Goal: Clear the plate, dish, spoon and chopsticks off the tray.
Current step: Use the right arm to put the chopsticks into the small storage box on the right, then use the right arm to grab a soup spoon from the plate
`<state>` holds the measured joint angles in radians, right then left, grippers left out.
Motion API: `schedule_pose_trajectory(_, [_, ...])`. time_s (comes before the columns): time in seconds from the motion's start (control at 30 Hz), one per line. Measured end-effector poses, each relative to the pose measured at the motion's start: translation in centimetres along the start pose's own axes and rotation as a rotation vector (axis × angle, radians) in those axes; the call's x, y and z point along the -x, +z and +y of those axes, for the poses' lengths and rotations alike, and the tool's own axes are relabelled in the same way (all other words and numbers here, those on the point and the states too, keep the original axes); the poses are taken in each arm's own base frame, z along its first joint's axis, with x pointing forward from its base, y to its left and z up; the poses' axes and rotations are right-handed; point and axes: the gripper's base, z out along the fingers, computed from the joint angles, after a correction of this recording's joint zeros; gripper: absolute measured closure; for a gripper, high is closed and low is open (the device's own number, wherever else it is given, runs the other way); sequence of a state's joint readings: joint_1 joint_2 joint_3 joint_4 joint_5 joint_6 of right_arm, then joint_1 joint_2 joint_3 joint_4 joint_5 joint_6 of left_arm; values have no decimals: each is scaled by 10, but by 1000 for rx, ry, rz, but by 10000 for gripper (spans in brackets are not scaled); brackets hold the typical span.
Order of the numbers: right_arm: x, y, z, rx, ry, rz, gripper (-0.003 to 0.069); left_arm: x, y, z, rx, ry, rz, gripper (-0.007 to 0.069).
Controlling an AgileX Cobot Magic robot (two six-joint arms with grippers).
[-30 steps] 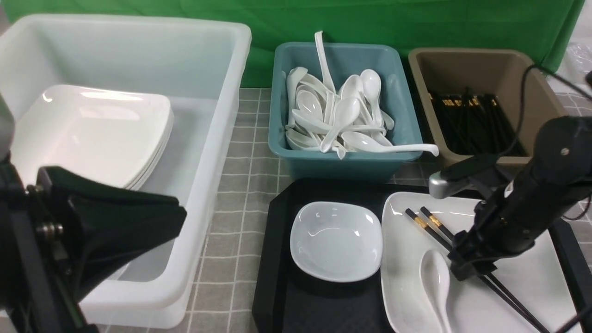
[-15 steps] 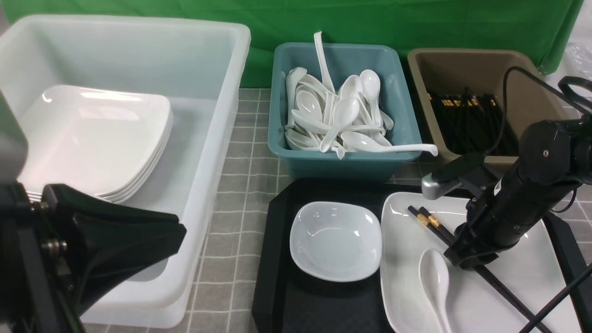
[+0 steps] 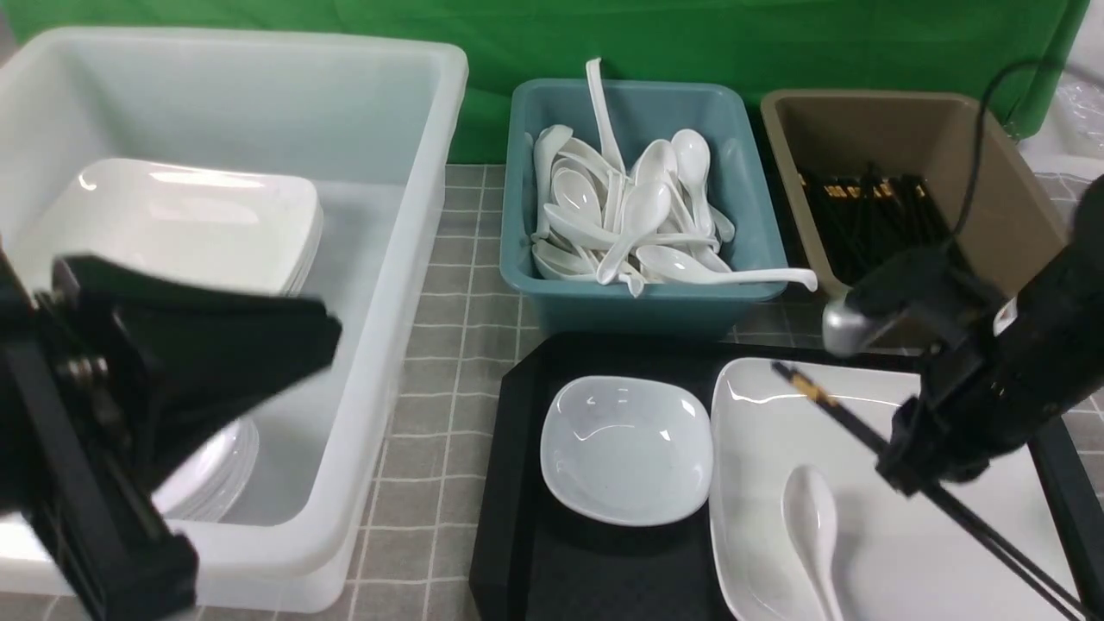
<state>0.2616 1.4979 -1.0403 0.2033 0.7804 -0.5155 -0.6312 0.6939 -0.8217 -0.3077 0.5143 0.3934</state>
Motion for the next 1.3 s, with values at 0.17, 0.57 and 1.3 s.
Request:
schedule_pose_trajectory(0.17, [40, -62, -25, -45, 154, -339, 515, 15, -1, 6, 66, -2, -162, 603])
schedule_pose_trajectory(0.57, [135, -43, -174, -188, 457, -711, 514, 22, -3, 9, 99, -2, -242, 603])
schedule_pose_trajectory(1.3, [68, -75, -60, -83, 452, -8, 366, 12, -1, 9, 102, 99, -127, 603])
